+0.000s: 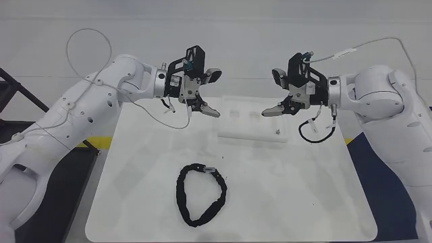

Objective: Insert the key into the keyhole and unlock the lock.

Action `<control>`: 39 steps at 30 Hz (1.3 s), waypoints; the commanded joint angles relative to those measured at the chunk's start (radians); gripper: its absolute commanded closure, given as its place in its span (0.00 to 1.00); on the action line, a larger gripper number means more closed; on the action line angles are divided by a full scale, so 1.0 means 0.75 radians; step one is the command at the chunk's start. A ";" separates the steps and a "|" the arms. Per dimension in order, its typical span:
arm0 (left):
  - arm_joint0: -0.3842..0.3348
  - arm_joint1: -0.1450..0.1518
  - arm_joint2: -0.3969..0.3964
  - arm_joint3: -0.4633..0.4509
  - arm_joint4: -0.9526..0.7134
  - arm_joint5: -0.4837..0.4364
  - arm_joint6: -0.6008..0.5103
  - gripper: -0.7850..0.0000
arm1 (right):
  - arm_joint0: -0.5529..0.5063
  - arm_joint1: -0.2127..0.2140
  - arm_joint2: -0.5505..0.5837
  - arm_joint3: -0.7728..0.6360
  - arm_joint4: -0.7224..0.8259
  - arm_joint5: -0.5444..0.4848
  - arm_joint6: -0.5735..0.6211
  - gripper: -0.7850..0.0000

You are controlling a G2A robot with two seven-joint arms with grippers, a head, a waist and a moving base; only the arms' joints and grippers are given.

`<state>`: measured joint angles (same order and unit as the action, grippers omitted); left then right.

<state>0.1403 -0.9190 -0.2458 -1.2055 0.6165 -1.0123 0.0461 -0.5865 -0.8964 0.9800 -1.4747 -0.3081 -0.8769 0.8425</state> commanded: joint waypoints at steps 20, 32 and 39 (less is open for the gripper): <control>0.000 0.000 0.000 0.000 0.000 0.000 0.000 0.00 | -0.050 -0.043 -0.123 0.251 -0.062 0.471 0.007 0.00; 0.000 0.000 0.000 0.000 0.000 0.000 0.000 0.00 | -0.104 -0.084 -0.185 0.423 0.007 0.817 0.054 0.00; 0.000 0.000 0.000 0.000 0.000 0.000 0.000 0.00 | -0.107 -0.116 -0.224 0.518 0.032 0.910 0.042 0.00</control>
<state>0.1403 -0.9190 -0.2458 -1.2055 0.6165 -1.0123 0.0461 -0.6676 -0.9793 0.8170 -1.0997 -0.2771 -0.2046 0.8879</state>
